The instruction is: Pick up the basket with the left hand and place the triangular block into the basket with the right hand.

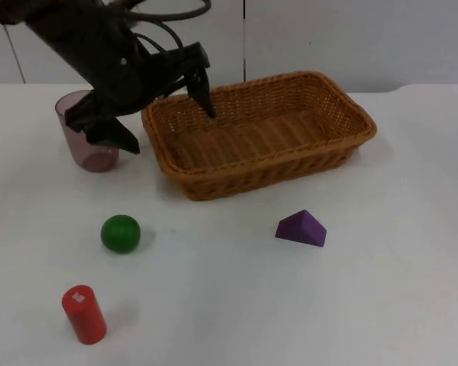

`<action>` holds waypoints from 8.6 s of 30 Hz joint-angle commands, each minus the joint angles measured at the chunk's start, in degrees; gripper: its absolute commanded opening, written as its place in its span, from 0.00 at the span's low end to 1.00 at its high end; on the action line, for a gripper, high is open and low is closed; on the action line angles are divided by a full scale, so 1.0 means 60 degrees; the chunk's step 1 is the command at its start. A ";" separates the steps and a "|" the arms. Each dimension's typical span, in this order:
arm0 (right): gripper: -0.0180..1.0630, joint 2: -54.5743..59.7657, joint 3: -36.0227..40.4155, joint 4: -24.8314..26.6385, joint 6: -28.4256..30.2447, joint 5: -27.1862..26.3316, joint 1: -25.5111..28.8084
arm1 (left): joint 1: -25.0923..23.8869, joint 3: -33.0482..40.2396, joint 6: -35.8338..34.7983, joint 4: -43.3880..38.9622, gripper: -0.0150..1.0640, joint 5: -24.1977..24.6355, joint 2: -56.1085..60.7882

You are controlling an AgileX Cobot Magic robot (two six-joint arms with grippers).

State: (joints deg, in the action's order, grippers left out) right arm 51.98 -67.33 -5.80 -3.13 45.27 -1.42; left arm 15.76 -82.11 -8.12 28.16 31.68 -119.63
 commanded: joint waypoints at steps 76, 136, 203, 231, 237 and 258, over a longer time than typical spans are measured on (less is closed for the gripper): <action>0.99 -0.0039 -0.0055 -0.0230 0.0191 0.0231 0.0001 | 0.0428 -0.2547 -0.1869 -0.2082 0.01 0.2246 -0.0002; 0.99 0.9769 0.0576 0.6106 1.0946 -0.3256 -0.4083 | -0.2486 -0.2530 -0.4042 -0.2365 0.01 0.3613 0.2169; 0.02 0.8647 -0.3020 0.2258 0.4845 0.0753 -0.4099 | -0.2154 -0.2530 -0.3770 -0.2412 0.01 0.3834 0.1934; 0.02 0.7436 -0.3076 0.1244 0.1348 -0.2131 -0.4099 | 0.0929 -0.2530 -0.3433 -0.2365 0.01 0.3752 0.1934; 0.02 0.7967 -0.3076 0.0411 0.0741 -0.1764 -0.4099 | 0.0929 -0.2530 -0.3194 -0.2320 0.01 0.3904 0.1934; 0.98 0.8019 -0.3076 0.0563 0.1604 -0.1883 -0.4476 | 0.0929 -0.2530 -0.3194 -0.2340 0.01 0.3833 0.1934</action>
State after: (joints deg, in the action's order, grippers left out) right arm 100.27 -85.52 -2.57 5.41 34.65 -27.43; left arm 20.96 -97.07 -27.05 12.67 56.20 -108.64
